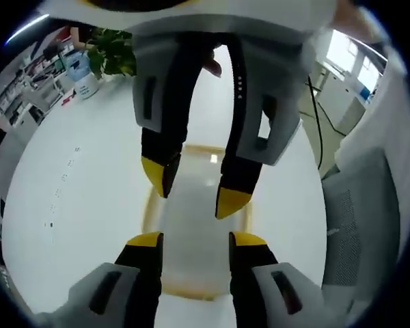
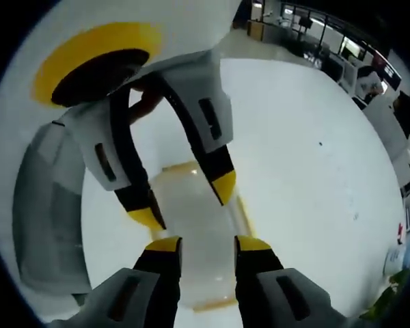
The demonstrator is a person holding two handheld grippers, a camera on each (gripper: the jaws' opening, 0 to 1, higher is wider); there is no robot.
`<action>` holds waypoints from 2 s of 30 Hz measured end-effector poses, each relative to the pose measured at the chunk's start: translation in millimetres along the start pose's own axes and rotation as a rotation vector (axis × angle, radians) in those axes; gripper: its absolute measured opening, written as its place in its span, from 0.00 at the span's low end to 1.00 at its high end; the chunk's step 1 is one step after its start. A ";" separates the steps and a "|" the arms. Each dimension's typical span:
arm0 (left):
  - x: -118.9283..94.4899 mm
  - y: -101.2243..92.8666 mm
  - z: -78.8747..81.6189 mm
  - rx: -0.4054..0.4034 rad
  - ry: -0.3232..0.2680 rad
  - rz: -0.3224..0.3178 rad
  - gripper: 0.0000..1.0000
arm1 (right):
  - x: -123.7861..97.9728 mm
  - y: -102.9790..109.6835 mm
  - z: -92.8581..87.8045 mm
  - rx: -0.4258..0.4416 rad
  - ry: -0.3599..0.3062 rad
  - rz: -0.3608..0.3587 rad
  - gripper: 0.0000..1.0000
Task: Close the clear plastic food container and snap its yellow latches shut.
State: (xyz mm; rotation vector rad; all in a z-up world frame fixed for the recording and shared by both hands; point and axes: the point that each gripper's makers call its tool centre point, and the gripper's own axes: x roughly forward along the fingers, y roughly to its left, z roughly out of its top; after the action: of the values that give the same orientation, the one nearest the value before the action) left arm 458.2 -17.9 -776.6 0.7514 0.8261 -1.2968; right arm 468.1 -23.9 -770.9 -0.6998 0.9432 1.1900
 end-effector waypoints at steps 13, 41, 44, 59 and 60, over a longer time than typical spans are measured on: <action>0.3 -2.5 -3.4 -0.020 0.004 0.011 0.39 | 3.5 -7.7 5.0 -0.007 -0.006 -0.015 0.29; 0.9 -13.2 4.7 -0.098 -0.049 0.026 0.39 | 9.7 -20.1 8.1 -0.015 -0.018 -0.032 0.29; 1.8 -15.1 5.0 -0.098 -0.050 0.026 0.39 | 11.7 -22.4 8.8 -0.018 -0.020 -0.033 0.30; 4.3 -21.5 7.1 -0.104 -0.063 0.033 0.40 | 15.4 -29.8 10.9 -0.016 -0.028 -0.028 0.31; 4.4 -21.7 6.8 -0.104 -0.062 0.034 0.40 | 15.8 -29.6 10.7 -0.017 -0.027 -0.025 0.32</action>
State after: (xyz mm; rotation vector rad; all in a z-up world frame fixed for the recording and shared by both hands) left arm 437.7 -28.6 -777.3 0.6376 0.8211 -1.2316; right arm 500.7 -15.0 -780.9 -0.7060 0.9006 1.1835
